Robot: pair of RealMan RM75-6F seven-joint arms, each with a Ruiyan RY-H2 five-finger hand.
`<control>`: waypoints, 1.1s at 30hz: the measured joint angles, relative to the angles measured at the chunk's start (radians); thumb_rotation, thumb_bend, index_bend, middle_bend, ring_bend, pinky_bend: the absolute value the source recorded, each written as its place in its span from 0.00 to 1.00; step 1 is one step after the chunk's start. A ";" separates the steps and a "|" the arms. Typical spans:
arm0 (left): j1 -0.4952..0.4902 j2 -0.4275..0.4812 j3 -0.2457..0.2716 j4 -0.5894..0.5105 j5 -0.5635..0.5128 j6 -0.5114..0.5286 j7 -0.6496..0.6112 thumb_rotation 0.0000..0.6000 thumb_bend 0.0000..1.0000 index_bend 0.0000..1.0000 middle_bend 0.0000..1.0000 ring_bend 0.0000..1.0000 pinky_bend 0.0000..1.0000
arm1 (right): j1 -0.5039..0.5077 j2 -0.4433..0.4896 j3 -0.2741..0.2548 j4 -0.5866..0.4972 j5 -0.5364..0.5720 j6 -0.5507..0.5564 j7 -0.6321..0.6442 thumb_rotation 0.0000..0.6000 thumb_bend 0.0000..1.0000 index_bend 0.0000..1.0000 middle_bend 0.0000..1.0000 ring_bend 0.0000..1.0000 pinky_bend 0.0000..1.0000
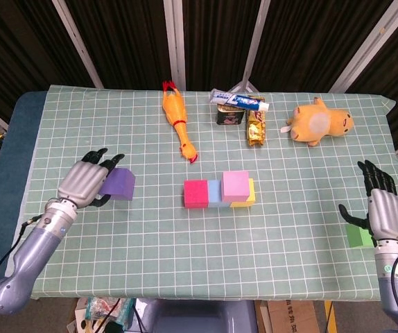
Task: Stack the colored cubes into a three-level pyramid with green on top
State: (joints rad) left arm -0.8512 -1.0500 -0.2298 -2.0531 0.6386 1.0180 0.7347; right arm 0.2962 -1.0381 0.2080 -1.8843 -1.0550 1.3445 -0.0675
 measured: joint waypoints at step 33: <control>-0.542 -0.504 -0.181 0.203 -0.639 0.388 0.384 1.00 0.43 0.00 0.32 0.04 0.11 | -0.022 0.026 0.041 0.008 0.006 -0.066 0.114 1.00 0.32 0.00 0.00 0.00 0.00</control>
State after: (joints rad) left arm -1.3932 -1.5544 -0.4105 -1.8502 -0.0008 1.4062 1.1186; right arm 0.2742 -1.0117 0.2486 -1.8763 -1.0490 1.2788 0.0468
